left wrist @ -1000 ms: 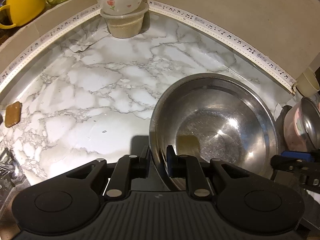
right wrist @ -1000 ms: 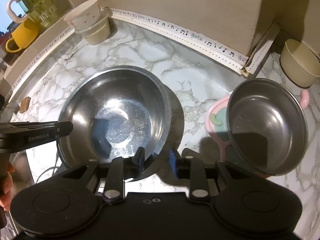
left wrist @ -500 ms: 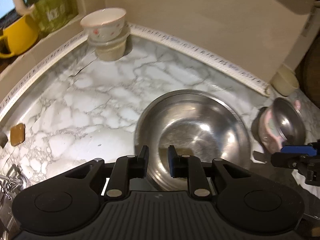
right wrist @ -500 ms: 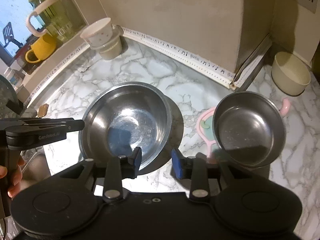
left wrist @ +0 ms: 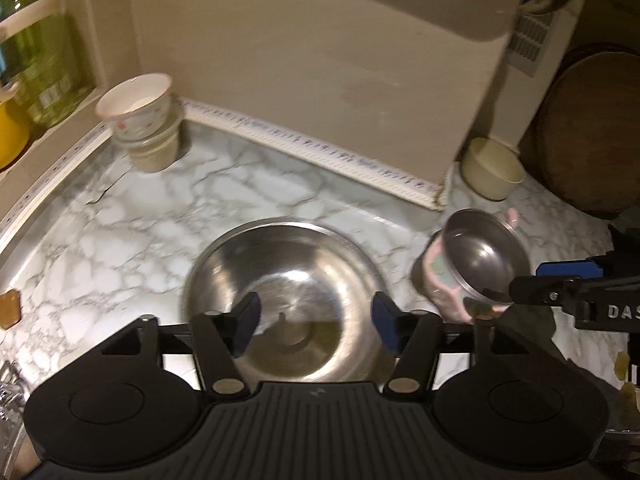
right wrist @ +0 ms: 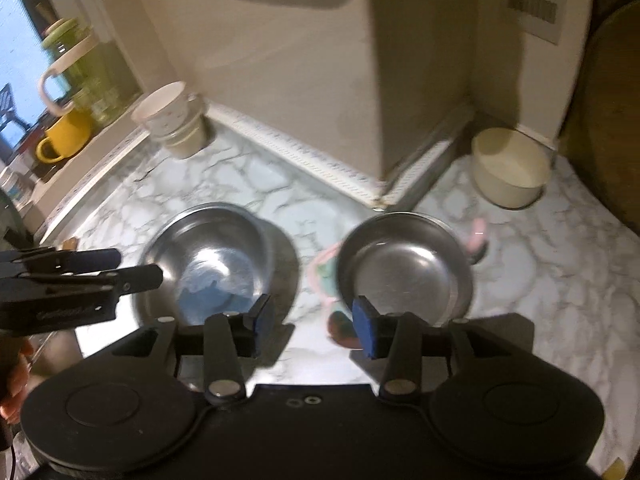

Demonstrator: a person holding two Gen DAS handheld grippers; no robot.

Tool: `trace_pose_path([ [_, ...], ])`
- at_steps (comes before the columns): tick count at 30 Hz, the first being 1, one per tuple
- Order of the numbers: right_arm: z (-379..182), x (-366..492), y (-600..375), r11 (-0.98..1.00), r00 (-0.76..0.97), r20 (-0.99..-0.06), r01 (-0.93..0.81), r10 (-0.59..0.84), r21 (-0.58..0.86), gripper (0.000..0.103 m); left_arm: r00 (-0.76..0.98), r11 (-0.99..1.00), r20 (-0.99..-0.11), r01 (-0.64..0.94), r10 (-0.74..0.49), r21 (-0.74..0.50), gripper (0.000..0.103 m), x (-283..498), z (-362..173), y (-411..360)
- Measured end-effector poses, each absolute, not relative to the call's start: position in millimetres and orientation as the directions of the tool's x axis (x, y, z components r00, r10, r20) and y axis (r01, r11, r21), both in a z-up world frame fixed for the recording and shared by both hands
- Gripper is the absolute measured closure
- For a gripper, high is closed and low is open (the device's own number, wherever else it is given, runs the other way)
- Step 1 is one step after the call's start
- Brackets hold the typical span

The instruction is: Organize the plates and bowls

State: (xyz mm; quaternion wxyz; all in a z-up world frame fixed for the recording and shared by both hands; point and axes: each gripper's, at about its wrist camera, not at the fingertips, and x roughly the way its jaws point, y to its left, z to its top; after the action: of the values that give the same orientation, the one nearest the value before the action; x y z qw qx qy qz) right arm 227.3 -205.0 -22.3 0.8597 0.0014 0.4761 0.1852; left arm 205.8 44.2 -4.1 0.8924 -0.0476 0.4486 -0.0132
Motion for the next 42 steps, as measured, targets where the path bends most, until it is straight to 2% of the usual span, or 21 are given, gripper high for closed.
trace_pose_path([
  [7,-35.3,240.7,-236.3,0.954,0.487,-0.829,-0.251,0.273,0.167,0.053,0.61,0.997,-0.789,0.037,-0.074,-0.065,0.035,219.8,-5.0,1.5],
  [10,-41.1,247.8,-247.9,0.96,0.487,-0.834,-0.23,0.258,0.162,0.047,0.608,0.997,-0.79,0.044,-0.077,-0.063,0.027,231.8,-9.0,-13.1],
  [15,-52.0,259.1,-261.9,0.966,0.482,-0.844,-0.211,0.234,0.148,0.034,0.593,0.997,-0.801,0.046,-0.079,-0.064,0.026,252.0,-20.5,-31.9],
  [18,-58.6,265.4,-268.9,0.97,0.477,-0.851,-0.198,0.218,0.138,0.03,0.581,0.997,-0.811,0.035,-0.076,-0.069,0.026,263.2,-28.9,-41.5],
  [31,-93.2,293.8,-284.5,0.971,0.425,-0.878,-0.178,0.22,0.157,0.031,0.512,0.996,-0.856,-0.015,-0.073,-0.093,0.026,301.7,-72.0,-72.8],
  [35,-99.2,298.8,-283.0,0.97,0.416,-0.883,-0.193,0.219,0.15,0.034,0.505,0.996,-0.862,-0.03,-0.055,-0.081,0.026,309.6,-81.0,-77.4],
  [42,-108.5,305.9,-280.3,0.966,0.397,-0.888,-0.205,0.23,0.158,0.046,0.496,0.997,-0.867,-0.027,-0.05,-0.073,0.027,316.3,-91.4,-84.0],
])
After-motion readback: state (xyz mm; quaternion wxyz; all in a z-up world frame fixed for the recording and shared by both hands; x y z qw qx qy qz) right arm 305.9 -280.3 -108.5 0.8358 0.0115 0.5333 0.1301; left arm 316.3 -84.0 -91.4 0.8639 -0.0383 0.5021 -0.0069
